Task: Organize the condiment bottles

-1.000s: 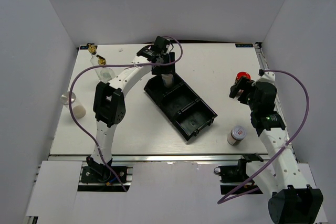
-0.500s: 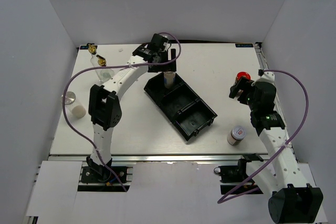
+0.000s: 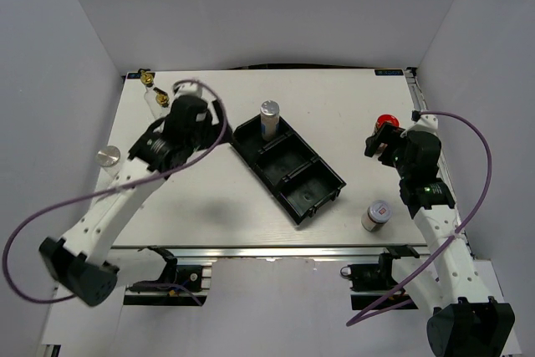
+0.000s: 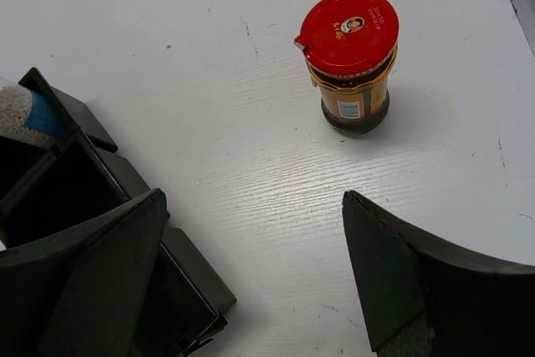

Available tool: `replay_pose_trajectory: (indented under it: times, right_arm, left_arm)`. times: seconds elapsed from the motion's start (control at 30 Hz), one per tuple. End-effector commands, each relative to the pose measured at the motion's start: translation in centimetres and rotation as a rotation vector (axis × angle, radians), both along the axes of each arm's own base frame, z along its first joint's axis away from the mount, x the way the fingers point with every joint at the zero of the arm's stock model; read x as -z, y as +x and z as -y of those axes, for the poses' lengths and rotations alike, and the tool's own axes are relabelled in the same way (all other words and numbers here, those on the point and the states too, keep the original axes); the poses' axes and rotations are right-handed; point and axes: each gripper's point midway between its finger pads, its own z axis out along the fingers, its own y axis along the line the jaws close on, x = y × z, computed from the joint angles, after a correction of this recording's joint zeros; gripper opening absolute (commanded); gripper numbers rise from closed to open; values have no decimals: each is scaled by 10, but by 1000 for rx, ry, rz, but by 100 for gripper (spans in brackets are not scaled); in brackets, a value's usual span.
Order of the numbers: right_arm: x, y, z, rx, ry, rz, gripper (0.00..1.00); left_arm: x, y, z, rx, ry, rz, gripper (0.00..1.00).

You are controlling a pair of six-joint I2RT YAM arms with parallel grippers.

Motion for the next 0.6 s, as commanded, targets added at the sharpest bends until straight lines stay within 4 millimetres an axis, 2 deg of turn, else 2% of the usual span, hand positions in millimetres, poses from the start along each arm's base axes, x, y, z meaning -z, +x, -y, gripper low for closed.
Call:
replay_pose_trajectory:
  times: [0.0, 0.03, 0.07, 0.1, 0.13, 0.17, 0.3, 0.33, 0.4, 0.5, 0.53, 0.57]
  right_arm:
    - [-12, 2, -1, -1, 9, 35, 89]
    - [-12, 2, -1, -2, 10, 35, 89]
    - [-12, 3, -1, -2, 11, 35, 89]
    - [-13, 2, -1, -3, 12, 38, 89]
    - [-13, 2, -1, -4, 14, 38, 89]
    - [-13, 2, -2, -6, 18, 38, 89]
    - [-15, 2, -3, -8, 21, 43, 89]
    - [-14, 2, -2, -6, 21, 42, 89]
    - [-14, 2, -4, -13, 27, 46, 89]
    - [-16, 3, -6, -26, 26, 49, 89]
    - [-16, 3, -6, -25, 25, 42, 89]
    - [-17, 3, -5, -23, 24, 38, 89]
  left_arm:
    - [40, -34, -58, -259, 54, -51, 98]
    - [40, -50, -76, -312, 68, -46, 98]
    - [44, -57, -88, -384, 55, -42, 98]
    - [55, -68, -110, -466, 116, -43, 98]
    - [51, -75, -120, -504, 95, -10, 98]
    - [59, -80, -132, -562, 107, 0, 98]
    - [58, -92, -172, -735, 140, 75, 98]
    - [60, -94, -185, -789, 153, 73, 98]
    - [62, -84, -191, -797, 167, 62, 98]
    - [89, -71, -207, -807, 147, -47, 98]
    - [100, -73, -225, -847, 168, -86, 98]
    - [104, -68, -229, -848, 156, -93, 98]
